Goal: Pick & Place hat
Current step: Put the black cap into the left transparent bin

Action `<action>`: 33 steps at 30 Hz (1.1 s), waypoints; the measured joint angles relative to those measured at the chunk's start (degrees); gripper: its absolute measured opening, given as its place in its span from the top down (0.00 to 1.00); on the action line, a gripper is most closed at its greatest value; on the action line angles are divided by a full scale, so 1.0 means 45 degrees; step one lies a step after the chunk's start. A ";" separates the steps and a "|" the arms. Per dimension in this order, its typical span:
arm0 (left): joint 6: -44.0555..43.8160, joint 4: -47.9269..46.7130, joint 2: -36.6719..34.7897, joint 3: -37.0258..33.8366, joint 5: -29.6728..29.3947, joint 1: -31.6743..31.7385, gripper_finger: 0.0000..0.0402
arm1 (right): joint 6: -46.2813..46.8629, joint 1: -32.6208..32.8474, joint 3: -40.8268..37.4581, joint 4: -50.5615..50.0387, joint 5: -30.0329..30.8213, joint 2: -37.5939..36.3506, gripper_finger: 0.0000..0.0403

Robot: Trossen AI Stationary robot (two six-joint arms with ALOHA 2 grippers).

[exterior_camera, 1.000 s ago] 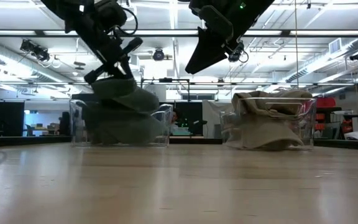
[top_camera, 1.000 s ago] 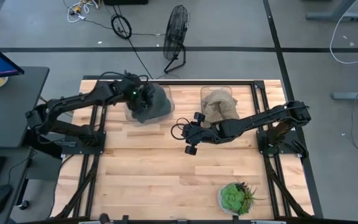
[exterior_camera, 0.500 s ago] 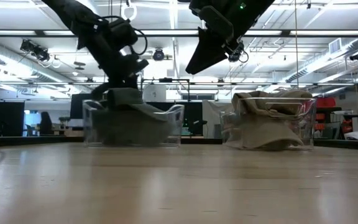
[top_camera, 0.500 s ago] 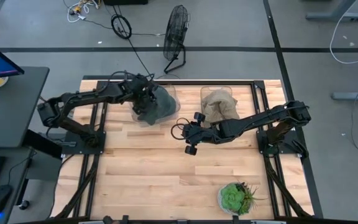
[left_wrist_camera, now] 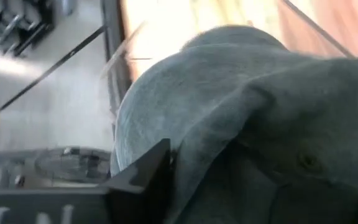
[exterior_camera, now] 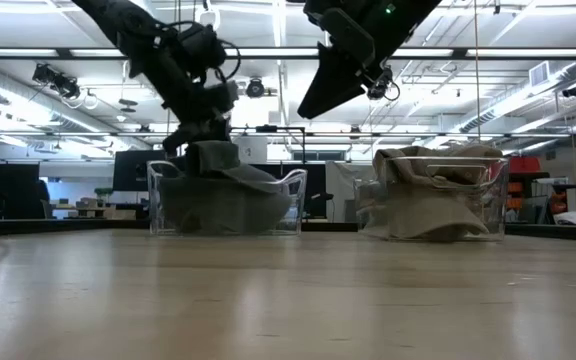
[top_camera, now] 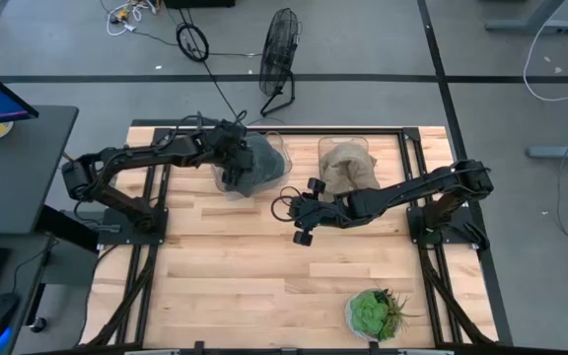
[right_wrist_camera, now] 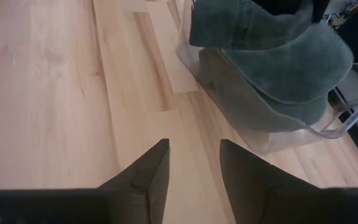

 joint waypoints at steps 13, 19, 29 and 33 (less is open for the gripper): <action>-0.6605 -0.3097 -0.1521 0.1882 -0.3049 -0.2893 0.39 | 0.0070 0.0013 -0.0005 -0.0352 0.0000 0.0005 0.64; -1.0240 -0.2966 -0.1422 0.1599 -0.2215 -0.4058 0.52 | 0.0340 0.0013 -0.0005 -0.0366 0.0000 0.0005 0.64; -1.2220 -0.3209 -0.0420 -0.0036 -0.5565 -0.4452 0.97 | 0.0340 0.0014 -0.0005 -0.0446 0.0000 0.0005 0.64; -1.1737 -0.3031 -0.0449 -0.0036 -0.6521 -0.4113 0.98 | 0.0340 0.0013 -0.0005 -0.0444 0.0000 0.0005 0.64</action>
